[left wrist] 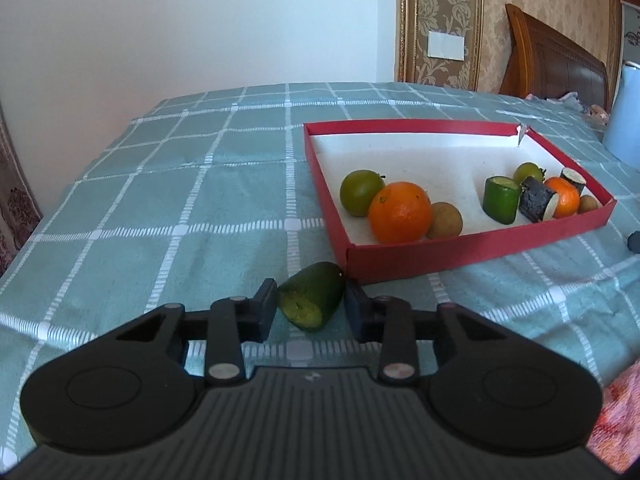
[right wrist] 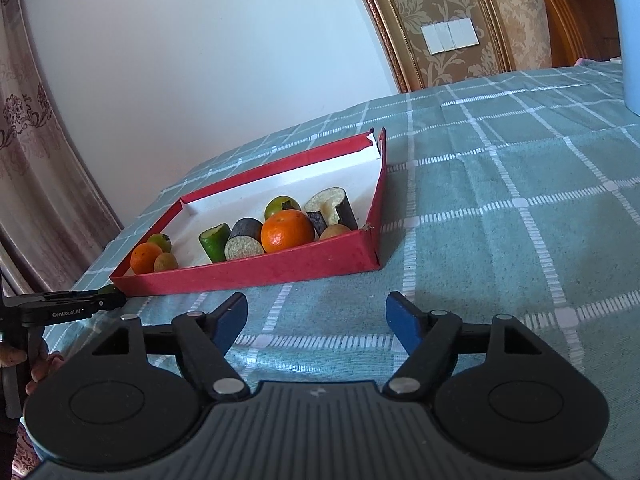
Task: Organize fruits
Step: 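Carry the lime into the red box and open the left tool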
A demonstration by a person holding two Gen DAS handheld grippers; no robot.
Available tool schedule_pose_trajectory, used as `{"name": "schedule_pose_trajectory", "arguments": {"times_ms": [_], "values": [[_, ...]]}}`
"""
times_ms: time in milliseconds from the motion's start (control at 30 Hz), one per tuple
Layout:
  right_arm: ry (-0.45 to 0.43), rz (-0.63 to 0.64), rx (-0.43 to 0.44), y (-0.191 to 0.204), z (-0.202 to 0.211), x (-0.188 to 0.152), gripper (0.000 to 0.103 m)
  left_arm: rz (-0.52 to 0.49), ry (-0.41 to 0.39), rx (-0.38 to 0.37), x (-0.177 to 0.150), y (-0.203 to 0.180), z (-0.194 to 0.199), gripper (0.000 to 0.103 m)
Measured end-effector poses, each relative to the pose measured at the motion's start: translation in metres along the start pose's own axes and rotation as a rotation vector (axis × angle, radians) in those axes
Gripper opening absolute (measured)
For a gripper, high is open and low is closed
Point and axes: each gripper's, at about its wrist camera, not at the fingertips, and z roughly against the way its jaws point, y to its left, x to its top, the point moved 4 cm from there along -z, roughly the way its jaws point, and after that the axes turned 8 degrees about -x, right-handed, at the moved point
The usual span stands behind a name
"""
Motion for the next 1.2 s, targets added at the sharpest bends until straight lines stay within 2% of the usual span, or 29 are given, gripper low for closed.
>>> {"name": "schedule_pose_trajectory", "arguments": {"times_ms": [133, 267, 467, 567, 700, 967, 1200], "values": [[-0.005, 0.000, -0.009, 0.000, 0.000, 0.000, 0.076, 0.017, -0.018, 0.018, 0.002, -0.005, 0.012, 0.033], [-0.010, 0.005, -0.018, 0.001, 0.001, -0.001, 0.076, 0.019, -0.089, 0.039, 0.015, -0.018, 0.034, 0.032], [-0.020, 0.015, -0.034, 0.002, 0.002, -0.001, 0.076, 0.008, -0.182, 0.114, 0.041, -0.062, 0.038, 0.032], [-0.023, 0.015, -0.036, 0.002, 0.002, -0.001, 0.076, 0.001, -0.183, 0.126, 0.052, -0.086, 0.022, 0.032], [-0.026, 0.016, -0.041, 0.002, 0.003, -0.001, 0.076, 0.002, -0.180, 0.183, 0.061, -0.104, -0.005, 0.032], [-0.026, 0.020, -0.038, 0.004, 0.005, -0.002, 0.076, 0.068, -0.155, 0.250, 0.067, -0.101, -0.035, 0.032], [-0.024, 0.020, -0.035, 0.004, 0.005, -0.001, 0.076, 0.082, -0.142, 0.284, 0.061, -0.094, -0.041, 0.032]]}}
